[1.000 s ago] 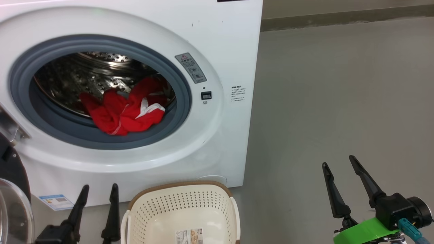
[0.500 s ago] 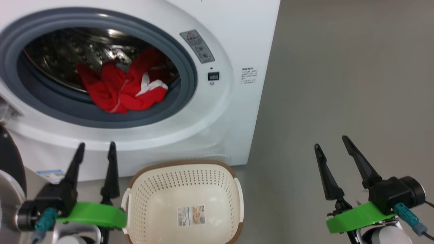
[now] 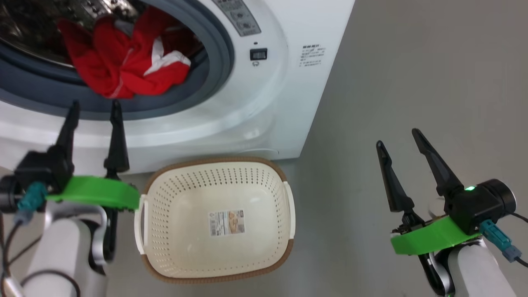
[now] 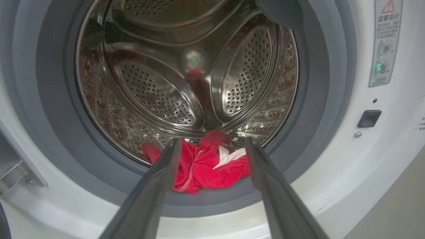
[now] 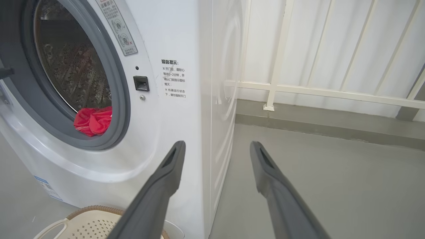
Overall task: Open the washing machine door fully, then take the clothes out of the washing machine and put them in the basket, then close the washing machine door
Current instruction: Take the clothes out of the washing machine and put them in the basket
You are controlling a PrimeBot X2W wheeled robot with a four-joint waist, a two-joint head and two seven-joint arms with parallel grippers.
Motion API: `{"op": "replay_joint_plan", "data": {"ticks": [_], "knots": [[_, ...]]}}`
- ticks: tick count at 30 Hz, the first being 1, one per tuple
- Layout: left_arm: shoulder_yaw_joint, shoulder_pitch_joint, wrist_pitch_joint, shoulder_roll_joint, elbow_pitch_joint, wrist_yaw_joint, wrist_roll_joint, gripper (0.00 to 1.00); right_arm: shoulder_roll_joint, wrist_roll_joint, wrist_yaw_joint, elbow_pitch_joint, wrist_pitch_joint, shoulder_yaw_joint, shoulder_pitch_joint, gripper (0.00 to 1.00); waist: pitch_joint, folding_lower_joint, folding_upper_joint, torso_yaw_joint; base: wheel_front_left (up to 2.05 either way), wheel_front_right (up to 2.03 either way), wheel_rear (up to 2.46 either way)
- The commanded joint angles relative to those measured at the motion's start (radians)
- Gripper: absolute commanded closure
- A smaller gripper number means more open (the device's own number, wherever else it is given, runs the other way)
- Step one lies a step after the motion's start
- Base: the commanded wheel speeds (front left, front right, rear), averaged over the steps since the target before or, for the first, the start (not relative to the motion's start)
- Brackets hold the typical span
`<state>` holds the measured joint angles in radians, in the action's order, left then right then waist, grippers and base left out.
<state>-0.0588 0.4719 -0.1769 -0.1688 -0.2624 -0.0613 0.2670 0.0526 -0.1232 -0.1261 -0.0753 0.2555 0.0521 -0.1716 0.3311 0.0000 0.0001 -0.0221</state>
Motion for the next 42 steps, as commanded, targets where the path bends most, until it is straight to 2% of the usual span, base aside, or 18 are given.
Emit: {"op": "replay_joint_plan", "data": {"ticks": [1,10,23,31,42], "knots": [[0.037,0.033,0.003,-0.039,0.016,-0.004,0.004,0.0,0.006,-0.002,-0.005,0.026,0.006,0.026,-0.023,0.0,0.046,0.0,-0.0001,-0.006,0.0,0.0,0.0],[0.039,0.236,0.055,-0.073,-0.105,-0.01,0.006,0.0,0.009,0.002,-0.005,0.026,0.006,0.043,-0.076,0.0,0.138,0.0,-0.0001,-0.022,0.0,0.0,0.0],[-0.033,0.485,0.207,-0.153,-0.357,-0.065,-0.103,0.0,0.01,0.001,-0.005,0.019,0.006,0.065,-0.12,0.0,0.22,0.0,-0.0001,-0.053,0.0,0.0,0.0],[-0.074,0.551,0.281,-0.211,-0.476,-0.101,-0.167,0.0,0.006,-0.005,-0.005,0.014,0.006,0.078,-0.133,0.0,0.238,0.0,-0.0001,-0.069,0.0,0.0,0.0],[-0.08,0.579,0.31,-0.232,-0.56,-0.101,-0.157,0.0,0.002,-0.022,-0.005,0.003,0.006,0.092,-0.15,0.0,0.26,0.0,-0.0001,-0.086,0.0,0.0,0.0]]}}
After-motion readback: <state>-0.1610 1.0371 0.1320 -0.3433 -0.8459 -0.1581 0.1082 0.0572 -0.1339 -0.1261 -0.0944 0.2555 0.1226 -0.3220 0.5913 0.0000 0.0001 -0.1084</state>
